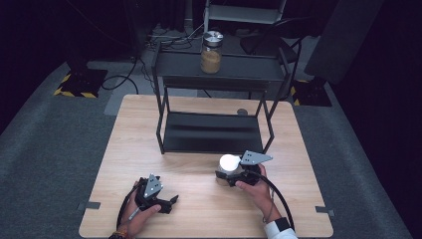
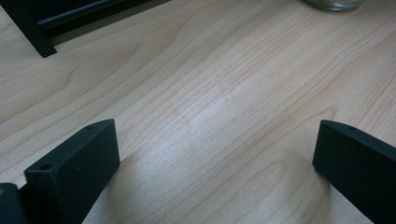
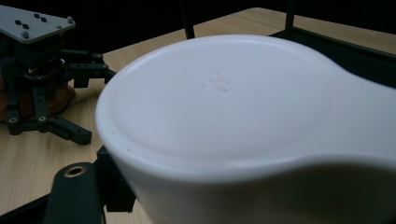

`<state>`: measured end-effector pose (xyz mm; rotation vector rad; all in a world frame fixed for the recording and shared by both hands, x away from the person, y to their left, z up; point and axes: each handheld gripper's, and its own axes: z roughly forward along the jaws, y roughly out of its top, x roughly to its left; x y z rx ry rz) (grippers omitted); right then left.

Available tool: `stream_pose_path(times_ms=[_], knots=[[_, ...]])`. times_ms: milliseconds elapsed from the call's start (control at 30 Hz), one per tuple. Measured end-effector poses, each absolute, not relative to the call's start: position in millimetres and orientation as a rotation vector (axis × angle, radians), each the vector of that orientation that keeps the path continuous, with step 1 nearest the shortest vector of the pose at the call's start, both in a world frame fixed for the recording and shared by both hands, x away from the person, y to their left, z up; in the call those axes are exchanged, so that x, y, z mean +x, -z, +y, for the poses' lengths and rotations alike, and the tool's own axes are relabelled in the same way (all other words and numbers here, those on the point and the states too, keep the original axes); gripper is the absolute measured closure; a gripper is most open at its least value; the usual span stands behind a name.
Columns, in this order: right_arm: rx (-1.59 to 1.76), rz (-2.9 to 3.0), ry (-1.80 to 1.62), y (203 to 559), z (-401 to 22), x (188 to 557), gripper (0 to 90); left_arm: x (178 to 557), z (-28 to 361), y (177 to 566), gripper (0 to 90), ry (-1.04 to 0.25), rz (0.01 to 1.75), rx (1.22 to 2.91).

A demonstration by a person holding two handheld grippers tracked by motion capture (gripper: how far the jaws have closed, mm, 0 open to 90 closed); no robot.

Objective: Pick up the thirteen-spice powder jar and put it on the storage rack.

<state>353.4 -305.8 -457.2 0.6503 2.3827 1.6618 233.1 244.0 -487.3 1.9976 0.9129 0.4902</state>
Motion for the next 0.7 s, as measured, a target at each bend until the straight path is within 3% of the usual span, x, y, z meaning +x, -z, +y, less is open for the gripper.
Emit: stream_pose_path(times_ms=[700], knots=[[0.694, 2.335, -1.626, 444, -304, 341, 28.2, 233, 244, 487, 0.4, -0.49, 0.913, 1.997]])
